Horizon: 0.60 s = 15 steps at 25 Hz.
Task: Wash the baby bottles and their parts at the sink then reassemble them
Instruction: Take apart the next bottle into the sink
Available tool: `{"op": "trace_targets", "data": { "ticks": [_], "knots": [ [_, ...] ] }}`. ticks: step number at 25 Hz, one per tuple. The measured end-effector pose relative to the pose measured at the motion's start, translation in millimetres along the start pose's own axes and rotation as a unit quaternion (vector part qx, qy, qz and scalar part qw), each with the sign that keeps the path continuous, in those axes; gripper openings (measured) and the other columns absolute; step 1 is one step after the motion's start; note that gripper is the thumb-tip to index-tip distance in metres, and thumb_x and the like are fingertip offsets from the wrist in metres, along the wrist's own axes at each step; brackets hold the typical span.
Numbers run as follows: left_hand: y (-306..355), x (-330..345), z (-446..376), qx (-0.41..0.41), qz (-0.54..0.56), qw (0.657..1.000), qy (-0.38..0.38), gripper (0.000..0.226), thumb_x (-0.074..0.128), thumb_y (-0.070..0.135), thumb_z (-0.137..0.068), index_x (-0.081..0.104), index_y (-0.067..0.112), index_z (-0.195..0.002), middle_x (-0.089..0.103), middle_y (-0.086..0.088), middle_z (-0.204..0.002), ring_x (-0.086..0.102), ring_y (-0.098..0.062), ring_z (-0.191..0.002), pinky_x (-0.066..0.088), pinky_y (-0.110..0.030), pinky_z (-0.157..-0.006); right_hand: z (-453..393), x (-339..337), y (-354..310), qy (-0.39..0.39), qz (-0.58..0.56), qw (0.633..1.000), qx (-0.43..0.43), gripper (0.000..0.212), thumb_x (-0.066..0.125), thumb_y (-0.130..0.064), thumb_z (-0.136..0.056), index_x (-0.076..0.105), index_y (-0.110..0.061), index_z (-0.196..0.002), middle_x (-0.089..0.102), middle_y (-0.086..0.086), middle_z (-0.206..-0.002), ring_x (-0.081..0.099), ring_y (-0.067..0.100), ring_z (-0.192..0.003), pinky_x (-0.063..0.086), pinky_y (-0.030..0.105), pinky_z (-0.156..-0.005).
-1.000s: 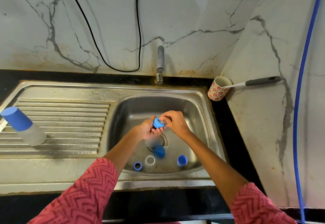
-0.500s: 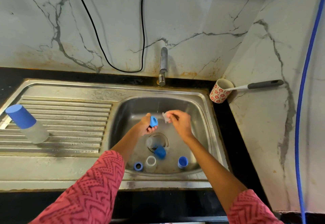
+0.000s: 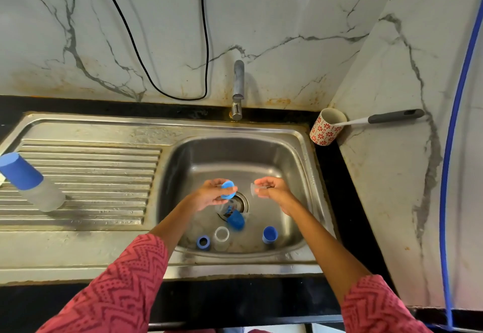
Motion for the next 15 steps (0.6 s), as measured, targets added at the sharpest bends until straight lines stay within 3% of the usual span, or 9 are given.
{"op": "trace_targets", "data": {
  "ticks": [3,6,9,12,15],
  "knots": [
    [-18.3,15.4,-10.4,-0.006,-0.116,0.993,0.034,0.013,0.063,0.008,-0.088,0.06,0.003,-0.1,0.059,-0.009,-0.084,0.059,-0.007,-0.062,0.051,-0.013,-0.052,-5.2,-9.0,16.0,-0.02,0.13,0.991,0.035,0.028,0.066,0.007,-0.08,0.067,-0.001,-0.107,0.061,0.001,-0.088,0.055,0.008,-0.081,0.046,0.008,-0.063],
    [-32.4,35.3,-28.9,-0.044,-0.198,0.977,0.065,0.015,0.055,-0.005,-0.087,0.059,0.006,-0.097,0.056,-0.013,-0.092,0.059,-0.02,-0.076,0.053,-0.02,-0.055,-13.6,-19.2,33.2,-0.02,0.269,0.962,0.037,0.027,0.064,0.006,-0.079,0.069,-0.001,-0.104,0.064,0.007,-0.096,0.055,0.013,-0.091,0.043,0.016,-0.068],
    [-44.7,51.2,-46.8,-0.043,-0.348,0.935,0.053,0.017,0.056,-0.002,-0.085,0.061,0.009,-0.097,0.053,-0.01,-0.093,0.053,-0.018,-0.087,0.055,-0.032,-0.074,-23.6,-23.2,49.1,-0.019,0.351,0.935,0.039,0.024,0.055,0.008,-0.083,0.069,0.0,-0.1,0.067,0.013,-0.106,0.061,0.023,-0.099,0.044,0.023,-0.073],
    [-61.7,68.1,-60.6,-0.069,-0.446,0.892,0.015,0.029,0.054,0.004,-0.088,0.062,0.003,-0.117,0.06,-0.013,-0.114,0.055,-0.02,-0.099,0.048,-0.027,-0.087,-31.9,-22.9,63.3,-0.038,0.412,0.909,0.045,0.024,0.051,0.007,-0.083,0.07,0.0,-0.095,0.068,0.014,-0.103,0.064,0.028,-0.098,0.051,0.03,-0.078],
    [-74.1,86.0,-67.1,-0.082,-0.532,0.843,-0.011,0.035,0.049,0.006,-0.091,0.056,0.001,-0.125,0.055,-0.014,-0.13,0.054,-0.026,-0.118,0.042,-0.03,-0.101,-37.3,-23.2,76.5,-0.068,0.456,0.886,0.047,0.022,0.051,0.004,-0.084,0.07,0.0,-0.096,0.068,0.016,-0.104,0.064,0.029,-0.097,0.049,0.031,-0.081]
  ]
}}
Point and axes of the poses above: each hand's wrist, its own z-axis away from the middle knuckle, its own x-axis out of the palm, y = z × x, the point moved 1 cm from there along -z, towards the middle knuckle
